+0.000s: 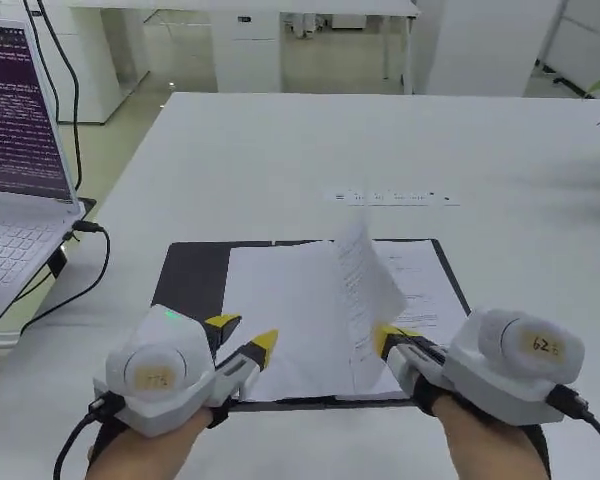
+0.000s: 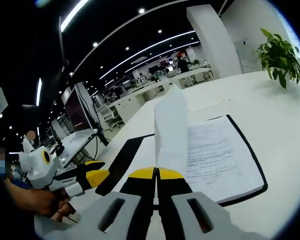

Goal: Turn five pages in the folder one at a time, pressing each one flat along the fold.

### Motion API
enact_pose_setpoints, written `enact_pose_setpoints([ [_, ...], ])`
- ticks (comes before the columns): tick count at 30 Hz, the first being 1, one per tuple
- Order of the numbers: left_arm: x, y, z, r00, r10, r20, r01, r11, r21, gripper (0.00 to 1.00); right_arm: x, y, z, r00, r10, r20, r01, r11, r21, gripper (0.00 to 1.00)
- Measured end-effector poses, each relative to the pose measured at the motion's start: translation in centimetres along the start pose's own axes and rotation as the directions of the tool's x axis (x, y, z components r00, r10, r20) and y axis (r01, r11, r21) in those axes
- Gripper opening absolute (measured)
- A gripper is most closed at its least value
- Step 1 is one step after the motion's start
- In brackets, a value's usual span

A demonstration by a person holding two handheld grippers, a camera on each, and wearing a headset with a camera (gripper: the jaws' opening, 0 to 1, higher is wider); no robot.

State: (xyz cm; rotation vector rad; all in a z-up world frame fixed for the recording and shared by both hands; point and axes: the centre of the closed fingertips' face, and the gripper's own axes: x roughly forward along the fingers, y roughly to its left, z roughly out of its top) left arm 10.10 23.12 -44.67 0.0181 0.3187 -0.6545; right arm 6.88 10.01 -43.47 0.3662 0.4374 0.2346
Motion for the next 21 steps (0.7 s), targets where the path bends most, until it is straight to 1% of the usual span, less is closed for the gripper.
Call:
enact_pose_setpoints([
  [2,-0.8,0.7,-0.2,0.9999,0.012,-0.001,-0.012,1.000,-0.006,0.28,0.4,0.7,-0.2,1.0000,0.004,-0.006,-0.004,1.000,-0.023,0.00],
  [4,-1.5,1.4,-0.4,0.9996,0.027,0.001,-0.026,1.000,-0.012,0.28,0.7,1.4,-0.5,0.9996,0.022,-0.020,-0.022,0.999,-0.037,0.00],
  [6,-2.1,2.0,-0.6,0.9993,0.038,-0.002,-0.038,0.999,-0.022,0.27,1.2,2.1,-0.8,0.9991,0.025,-0.033,-0.027,0.997,-0.068,0.00],
  [7,-2.2,2.1,-0.6,0.9992,0.041,-0.002,-0.041,0.999,-0.023,0.27,1.5,2.5,-1.1,0.9986,0.027,-0.046,-0.031,0.995,-0.091,0.00],
  [8,-2.6,2.5,-0.7,0.9988,0.049,0.000,-0.049,0.998,-0.026,0.27,1.7,2.8,-1.2,0.9984,0.027,-0.049,-0.031,0.995,-0.095,0.00],
  [10,-3.1,3.0,-0.8,0.9981,0.062,0.000,-0.062,0.997,-0.040,0.27,2.1,3.4,-1.7,0.9967,0.029,-0.076,-0.039,0.990,-0.138,0.00],
  [11,-3.2,3.2,-0.9,0.9979,0.064,-0.001,-0.064,0.997,-0.043,0.27,2.4,3.7,-1.8,0.9965,0.028,-0.079,-0.039,0.989,-0.143,0.00],
  [13,-3.6,3.6,-1.1,0.9974,0.072,-0.001,-0.072,0.996,-0.046,0.27,3.0,4.4,-2.4,0.9937,0.037,-0.105,-0.056,0.982,-0.179,0.00],
  [14,-3.8,3.8,-1.2,0.9970,0.077,-0.001,-0.077,0.996,-0.054,0.27,3.3,4.7,-2.7,0.9921,0.030,-0.122,-0.056,0.974,-0.220,0.00],
  [15,-4.0,4.0,-1.2,0.9968,0.080,0.000,-0.080,0.995,-0.056,0.27,3.5,5.0,-3.0,0.9910,0.031,-0.130,-0.060,0.972,-0.228,0.00],
  [16,-4.2,4.1,-1.3,0.9964,0.084,0.001,-0.084,0.995,-0.057,0.27,3.8,5.4,-3.4,0.9881,0.030,-0.151,-0.068,0.965,-0.252,0.00],
  [17,-4.3,4.2,-1.3,0.9962,0.087,0.001,-0.087,0.994,-0.061,0.27,4.1,5.5,-3.6,0.9879,0.027,-0.152,-0.067,0.963,-0.263,0.00],
  [18,-4.4,4.3,-1.3,0.9961,0.089,0.000,-0.088,0.994,-0.064,0.27,4.5,5.8,-4.0,0.9853,0.027,-0.169,-0.074,0.957,-0.279,0.00],
  [19,-4.6,4.5,-1.4,0.9957,0.093,-0.001,-0.093,0.994,-0.063,0.27,4.7,5.9,-4.3,0.9838,0.024,-0.177,-0.074,0.956,-0.283,0.00],
  [20,-4.7,4.6,-1.5,0.9953,0.097,0.000,-0.097,0.993,-0.065,0.27,4.9,6.1,-4.4,0.9833,0.026,-0.180,-0.076,0.959,-0.274,0.00],
  [21,-4.9,4.7,-1.5,0.9949,0.101,0.001,-0.100,0.992,-0.070,0.27,5.2,6.2,-4.8,0.9803,0.025,-0.196,-0.079,0.959,-0.271,0.00],
])
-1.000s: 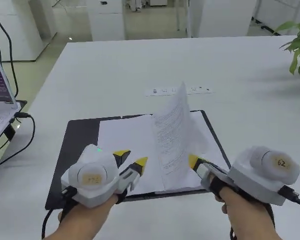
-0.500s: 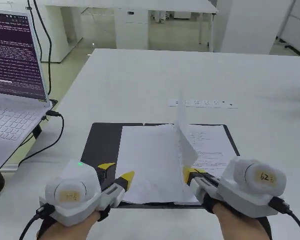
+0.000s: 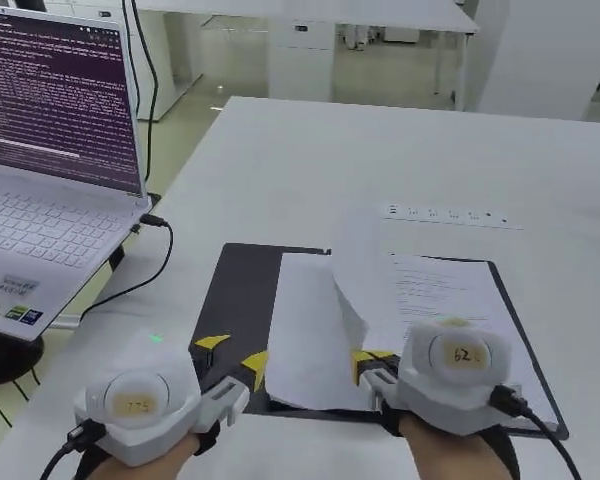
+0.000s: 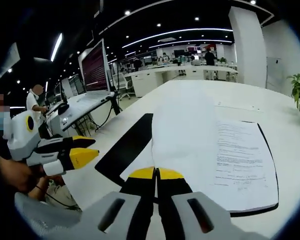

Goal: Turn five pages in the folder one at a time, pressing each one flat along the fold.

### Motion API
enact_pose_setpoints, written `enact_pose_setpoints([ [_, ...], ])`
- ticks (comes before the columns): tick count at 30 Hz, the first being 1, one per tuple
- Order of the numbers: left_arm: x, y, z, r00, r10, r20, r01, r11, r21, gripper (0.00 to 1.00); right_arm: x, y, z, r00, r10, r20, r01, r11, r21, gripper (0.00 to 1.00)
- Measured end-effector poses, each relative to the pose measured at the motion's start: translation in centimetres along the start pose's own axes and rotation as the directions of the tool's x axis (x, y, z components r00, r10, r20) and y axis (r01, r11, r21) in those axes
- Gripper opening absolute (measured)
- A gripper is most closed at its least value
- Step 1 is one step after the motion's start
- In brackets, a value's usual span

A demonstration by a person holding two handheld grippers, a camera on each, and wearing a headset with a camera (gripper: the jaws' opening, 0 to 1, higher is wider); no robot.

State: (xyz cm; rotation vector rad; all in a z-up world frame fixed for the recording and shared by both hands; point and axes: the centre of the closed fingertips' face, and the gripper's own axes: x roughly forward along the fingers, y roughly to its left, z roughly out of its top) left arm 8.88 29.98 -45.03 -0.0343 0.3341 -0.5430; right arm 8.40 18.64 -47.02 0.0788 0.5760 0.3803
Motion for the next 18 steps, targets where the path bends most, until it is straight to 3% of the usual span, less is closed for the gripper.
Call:
enact_pose_setpoints([
  [9,-0.5,0.8,-0.5,0.9997,0.023,-0.004,-0.023,1.000,-0.017,0.26,2.3,1.8,-1.8,0.9963,0.017,-0.084,-0.026,0.993,-0.114,0.00],
  [13,-0.6,1.0,-0.7,0.9996,0.026,-0.008,-0.027,0.999,-0.026,0.26,3.4,2.5,-3.3,0.9900,0.028,-0.138,-0.049,0.987,-0.151,0.00],
  [18,-0.7,1.3,-1.1,0.9993,0.034,-0.016,-0.034,0.999,-0.031,0.26,4.4,2.8,-4.6,0.9854,0.021,-0.169,-0.052,0.982,-0.181,0.00],
])
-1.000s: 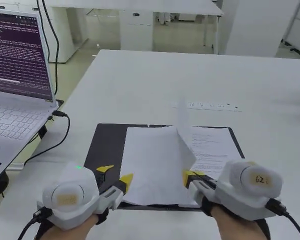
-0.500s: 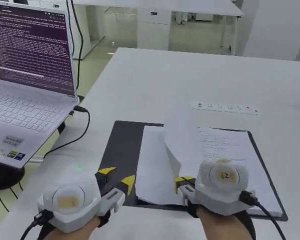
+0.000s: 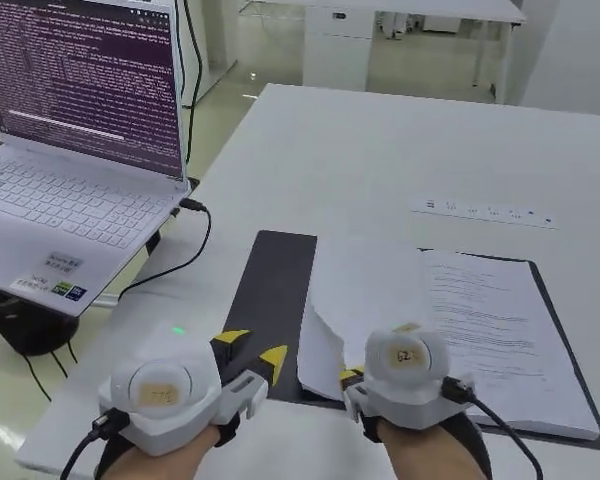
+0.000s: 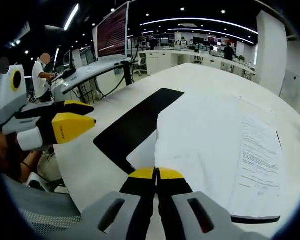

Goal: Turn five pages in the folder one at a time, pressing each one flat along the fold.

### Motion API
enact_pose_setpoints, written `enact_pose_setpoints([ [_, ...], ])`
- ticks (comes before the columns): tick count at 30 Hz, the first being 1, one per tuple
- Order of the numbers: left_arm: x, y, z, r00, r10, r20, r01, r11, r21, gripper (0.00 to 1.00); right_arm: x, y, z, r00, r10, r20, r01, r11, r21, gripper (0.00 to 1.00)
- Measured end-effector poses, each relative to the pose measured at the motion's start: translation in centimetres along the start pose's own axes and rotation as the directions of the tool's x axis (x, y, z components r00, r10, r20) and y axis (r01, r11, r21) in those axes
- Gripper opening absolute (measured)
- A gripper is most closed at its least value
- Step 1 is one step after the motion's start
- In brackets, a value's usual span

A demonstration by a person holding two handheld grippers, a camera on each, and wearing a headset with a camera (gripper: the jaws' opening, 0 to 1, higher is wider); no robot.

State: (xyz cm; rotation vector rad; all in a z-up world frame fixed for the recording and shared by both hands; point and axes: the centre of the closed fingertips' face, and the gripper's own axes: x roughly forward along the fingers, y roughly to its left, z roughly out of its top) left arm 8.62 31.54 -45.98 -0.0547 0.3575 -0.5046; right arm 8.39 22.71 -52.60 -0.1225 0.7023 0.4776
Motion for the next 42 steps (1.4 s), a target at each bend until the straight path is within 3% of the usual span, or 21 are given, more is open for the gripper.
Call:
enact_pose_setpoints([
  [16,1.0,-0.4,-1.0,0.9994,-0.010,-0.034,0.010,1.000,-0.010,0.27,1.8,1.2,-2.2,0.9979,0.049,-0.043,-0.050,0.998,-0.024,0.03],
  [23,3.1,-1.9,-2.0,0.9953,-0.057,-0.078,0.058,0.998,0.019,0.26,0.7,1.8,-2.3,0.9973,0.072,-0.018,-0.072,0.997,-0.016,0.03],
  [25,4.0,-2.6,-2.7,0.9908,-0.078,-0.111,0.083,0.996,0.044,0.25,0.2,1.7,-2.0,0.9972,0.075,0.001,-0.075,0.997,0.004,0.03],
  [30,6.2,-4.5,-3.6,0.9820,-0.115,-0.149,0.127,0.989,0.075,0.25,-1.8,0.3,-1.3,0.9967,0.058,0.056,-0.060,0.998,0.036,0.01],
  [34,7.2,-5.2,-4.7,0.9760,-0.124,-0.179,0.141,0.986,0.085,0.25,-3.0,-1.7,-0.9,0.9943,0.024,0.104,-0.034,0.995,0.098,0.00],
  [38,7.6,-5.1,-5.7,0.9729,-0.107,-0.205,0.128,0.988,0.090,0.24,-3.8,-3.2,-0.9,0.9939,0.005,0.110,-0.018,0.992,0.122,0.00],
  [42,7.6,-4.3,-7.2,0.9631,-0.085,-0.256,0.118,0.986,0.117,0.23,-4.4,-5.0,-0.4,0.9900,-0.025,0.139,0.004,0.988,0.151,0.00],
])
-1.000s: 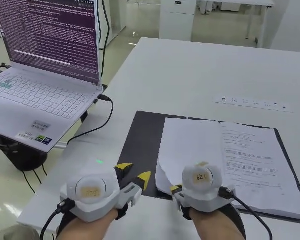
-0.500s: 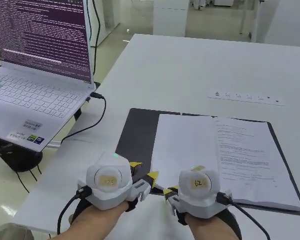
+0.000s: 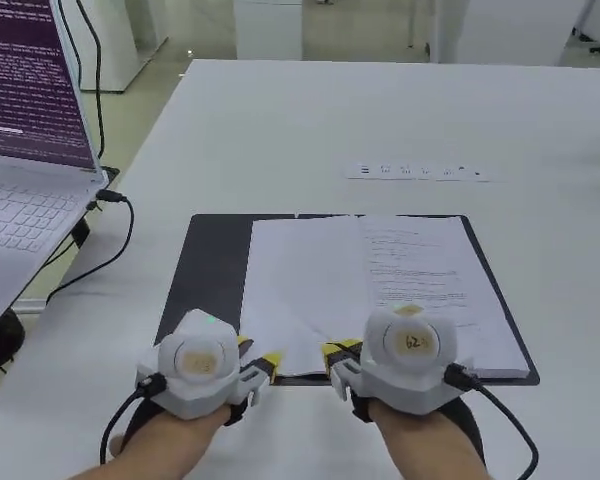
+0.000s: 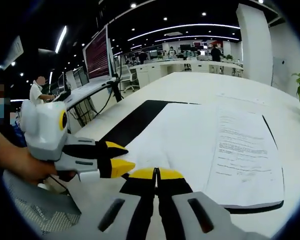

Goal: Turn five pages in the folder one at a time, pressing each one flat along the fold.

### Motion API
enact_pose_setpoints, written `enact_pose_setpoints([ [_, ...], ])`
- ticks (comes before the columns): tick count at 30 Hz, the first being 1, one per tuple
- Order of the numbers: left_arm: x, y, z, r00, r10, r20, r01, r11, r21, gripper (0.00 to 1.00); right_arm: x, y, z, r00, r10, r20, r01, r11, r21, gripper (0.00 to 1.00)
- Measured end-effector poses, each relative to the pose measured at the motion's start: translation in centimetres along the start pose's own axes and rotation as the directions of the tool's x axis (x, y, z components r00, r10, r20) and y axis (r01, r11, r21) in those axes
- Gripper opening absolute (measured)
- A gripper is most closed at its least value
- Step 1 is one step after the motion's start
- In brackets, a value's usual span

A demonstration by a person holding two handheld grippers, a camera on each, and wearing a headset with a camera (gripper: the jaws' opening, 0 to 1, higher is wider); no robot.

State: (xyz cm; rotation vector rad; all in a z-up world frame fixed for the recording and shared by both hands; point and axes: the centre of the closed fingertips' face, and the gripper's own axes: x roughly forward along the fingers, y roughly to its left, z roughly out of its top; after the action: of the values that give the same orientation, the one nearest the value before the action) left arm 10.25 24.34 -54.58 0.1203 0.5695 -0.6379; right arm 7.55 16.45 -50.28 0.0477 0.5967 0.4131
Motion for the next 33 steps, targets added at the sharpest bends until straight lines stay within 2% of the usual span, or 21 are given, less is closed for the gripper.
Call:
enact_pose_setpoints([
  [3,0.1,0.6,-0.7,0.9998,0.012,-0.017,-0.012,1.000,-0.025,0.22,0.1,-1.2,0.4,0.9997,-0.010,0.022,0.010,1.000,0.020,0.00],
  [5,0.1,0.8,-1.1,0.9995,0.021,-0.023,-0.022,1.000,-0.016,0.21,0.4,-2.4,0.4,0.9994,-0.017,0.030,0.016,0.999,0.039,0.00],
  [6,0.0,0.8,-1.1,0.9996,0.023,-0.017,-0.023,1.000,-0.003,0.21,0.5,-3.1,0.6,0.9989,-0.019,0.043,0.016,0.997,0.070,0.00],
  [8,0.0,0.8,-1.2,0.9995,0.026,-0.016,-0.026,1.000,0.001,0.21,1.0,-3.8,1.2,0.9968,0.003,0.080,-0.013,0.992,0.123,0.00],
  [10,0.0,0.8,-1.3,0.9993,0.034,-0.015,-0.033,0.999,0.024,0.20,1.4,-5.0,1.6,0.9960,-0.006,0.089,-0.004,0.994,0.113,0.00],
  [13,0.0,0.8,-1.2,0.9993,0.036,-0.013,-0.035,0.999,0.040,0.20,2.2,-6.7,2.5,0.9937,-0.019,0.111,0.004,0.991,0.135,0.00],
  [18,0.0,0.8,-1.2,0.9993,0.036,-0.009,-0.036,0.999,0.039,0.20,3.9,-9.1,3.3,0.9921,-0.034,0.121,0.015,0.989,0.150,0.00],
  [23,0.0,0.8,-1.2,0.9993,0.037,-0.007,-0.037,0.999,0.032,0.20,5.9,-10.6,3.1,0.9946,-0.033,0.098,0.018,0.989,0.149,0.00],
  [27,0.0,0.8,-1.2,0.9992,0.038,-0.006,-0.038,0.999,0.028,0.20,7.1,-11.0,3.0,0.9958,-0.023,0.089,0.010,0.990,0.142,0.00],
  [33,0.0,0.8,-1.2,0.9992,0.039,-0.003,-0.039,0.999,0.020,0.20,8.8,-12.0,4.1,0.9925,-0.027,0.120,0.009,0.989,0.150,0.00],
])
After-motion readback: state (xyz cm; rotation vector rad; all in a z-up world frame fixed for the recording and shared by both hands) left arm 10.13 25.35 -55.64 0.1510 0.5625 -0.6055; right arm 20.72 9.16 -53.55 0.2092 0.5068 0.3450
